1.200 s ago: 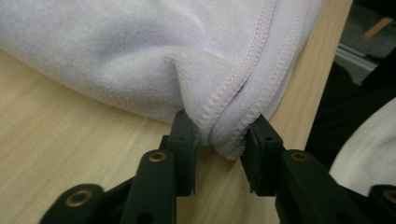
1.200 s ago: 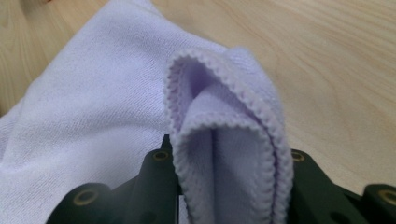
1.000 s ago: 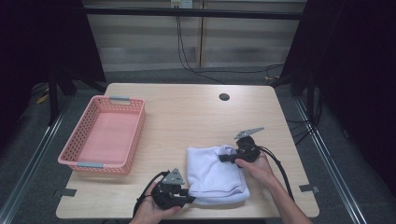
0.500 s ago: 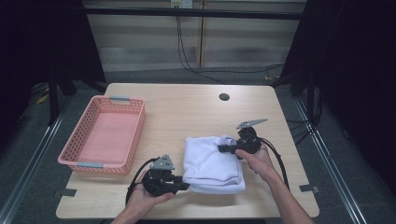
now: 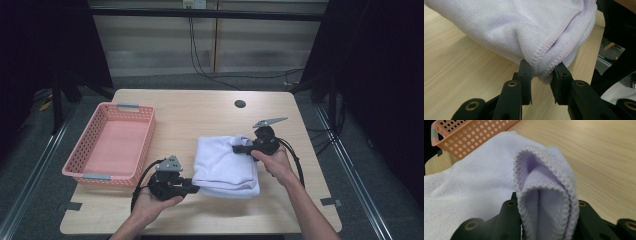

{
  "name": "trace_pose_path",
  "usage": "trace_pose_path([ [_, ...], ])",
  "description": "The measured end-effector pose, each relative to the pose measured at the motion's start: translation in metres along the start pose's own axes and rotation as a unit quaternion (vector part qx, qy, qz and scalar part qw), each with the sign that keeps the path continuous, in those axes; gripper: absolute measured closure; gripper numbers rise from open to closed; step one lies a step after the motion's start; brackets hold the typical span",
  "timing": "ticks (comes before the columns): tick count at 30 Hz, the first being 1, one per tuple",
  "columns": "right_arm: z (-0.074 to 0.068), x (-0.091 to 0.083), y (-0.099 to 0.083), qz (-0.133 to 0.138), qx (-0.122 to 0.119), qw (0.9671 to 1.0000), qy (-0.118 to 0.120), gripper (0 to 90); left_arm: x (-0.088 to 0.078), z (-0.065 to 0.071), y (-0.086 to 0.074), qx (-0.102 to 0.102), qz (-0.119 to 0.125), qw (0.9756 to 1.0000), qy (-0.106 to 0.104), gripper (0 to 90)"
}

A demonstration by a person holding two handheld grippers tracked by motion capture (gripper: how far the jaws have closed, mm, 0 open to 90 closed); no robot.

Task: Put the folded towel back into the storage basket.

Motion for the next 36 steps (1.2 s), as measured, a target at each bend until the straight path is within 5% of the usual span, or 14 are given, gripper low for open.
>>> trace_pose_path([
  [12, 0.003, 0.006, 0.016, 0.006, -0.002, 1.0, 0.004, 71.6, -0.013, -0.01, 0.011, -0.008, 0.009, 0.9999, 0.011, 72.3],
  [36, -0.008, 0.037, 0.088, 0.033, -0.031, 0.9987, 0.024, 71.8, -0.071, -0.047, 0.025, -0.023, 0.048, 0.9971, 0.054, 72.3],
])
Point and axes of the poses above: each handheld gripper's, and its own axes: x roughly forward along the jaws, y roughly out of its top, z roughly to its right, the point moved 7 cm from there along x, roughly forward along the jaws, and after that the axes turned 11 degrees about -x, right-handed, at the moved point
